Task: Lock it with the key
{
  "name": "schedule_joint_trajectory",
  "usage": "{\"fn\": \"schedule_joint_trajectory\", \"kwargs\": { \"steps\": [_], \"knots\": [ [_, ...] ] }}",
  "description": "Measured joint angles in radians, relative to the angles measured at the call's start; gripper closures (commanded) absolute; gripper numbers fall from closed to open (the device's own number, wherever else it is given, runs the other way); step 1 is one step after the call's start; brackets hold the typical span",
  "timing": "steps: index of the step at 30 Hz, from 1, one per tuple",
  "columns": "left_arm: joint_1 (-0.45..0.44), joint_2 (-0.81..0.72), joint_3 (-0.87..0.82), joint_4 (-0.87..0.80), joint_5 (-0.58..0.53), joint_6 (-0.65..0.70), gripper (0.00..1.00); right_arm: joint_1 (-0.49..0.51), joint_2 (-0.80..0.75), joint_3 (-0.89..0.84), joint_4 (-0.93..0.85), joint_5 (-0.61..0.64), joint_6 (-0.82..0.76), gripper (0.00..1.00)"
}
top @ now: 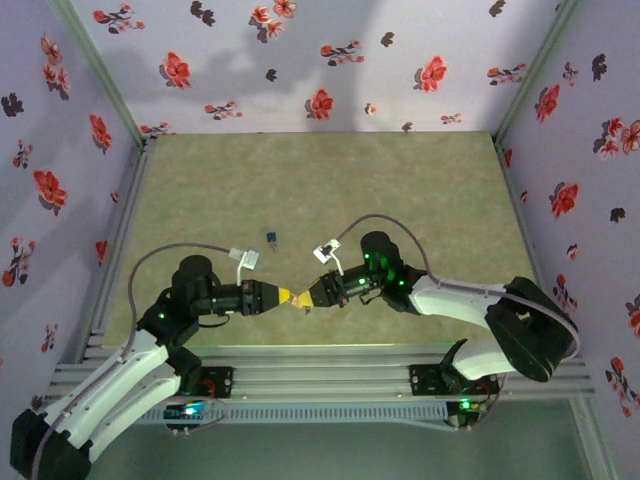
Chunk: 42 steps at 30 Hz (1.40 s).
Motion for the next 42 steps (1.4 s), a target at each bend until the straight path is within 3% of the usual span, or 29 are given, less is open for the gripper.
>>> {"fn": "schedule_joint_trajectory", "kwargs": {
  "steps": [42],
  "knots": [
    [0.000,-0.005,-0.002,0.000,0.008,-0.001,0.87,0.004,-0.012,0.000,0.001,-0.010,0.001,1.00]
  ]
}}
